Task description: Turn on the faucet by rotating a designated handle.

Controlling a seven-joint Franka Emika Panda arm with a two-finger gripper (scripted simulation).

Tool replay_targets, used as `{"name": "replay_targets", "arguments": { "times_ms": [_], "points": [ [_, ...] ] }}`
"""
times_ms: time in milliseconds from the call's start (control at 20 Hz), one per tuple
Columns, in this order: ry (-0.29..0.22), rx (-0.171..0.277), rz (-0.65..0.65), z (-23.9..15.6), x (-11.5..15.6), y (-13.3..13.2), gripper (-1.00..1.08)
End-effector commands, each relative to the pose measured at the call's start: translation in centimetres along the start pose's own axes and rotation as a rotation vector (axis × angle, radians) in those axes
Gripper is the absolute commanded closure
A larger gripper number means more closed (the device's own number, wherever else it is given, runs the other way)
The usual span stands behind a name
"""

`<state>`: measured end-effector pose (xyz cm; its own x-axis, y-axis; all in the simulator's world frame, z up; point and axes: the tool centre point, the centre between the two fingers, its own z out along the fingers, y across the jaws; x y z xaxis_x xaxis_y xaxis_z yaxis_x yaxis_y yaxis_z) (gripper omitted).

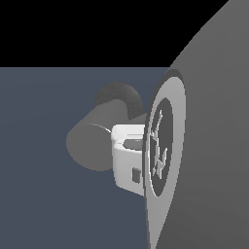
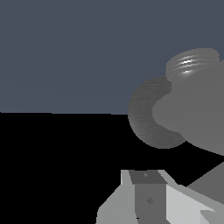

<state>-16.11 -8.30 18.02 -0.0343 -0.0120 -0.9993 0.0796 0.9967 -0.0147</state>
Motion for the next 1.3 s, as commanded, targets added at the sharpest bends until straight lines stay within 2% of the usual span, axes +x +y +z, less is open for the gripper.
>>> {"name": "replay_targets", "arguments": {
  "times_ms": [0,150,200,1250],
  "points": [
    [-0.028,0.067,0.008,0.2,-1.5,0.2,1.08],
    [-0.031,0.065,0.009,0.2,-2.1,0.4,1.08],
    [0.02,0.093,0.006,-0.1,0.2,-1.2,1.08],
    [-0.021,0.071,0.009,0.2,-5.8,3.4,1.08]
  ]
}}
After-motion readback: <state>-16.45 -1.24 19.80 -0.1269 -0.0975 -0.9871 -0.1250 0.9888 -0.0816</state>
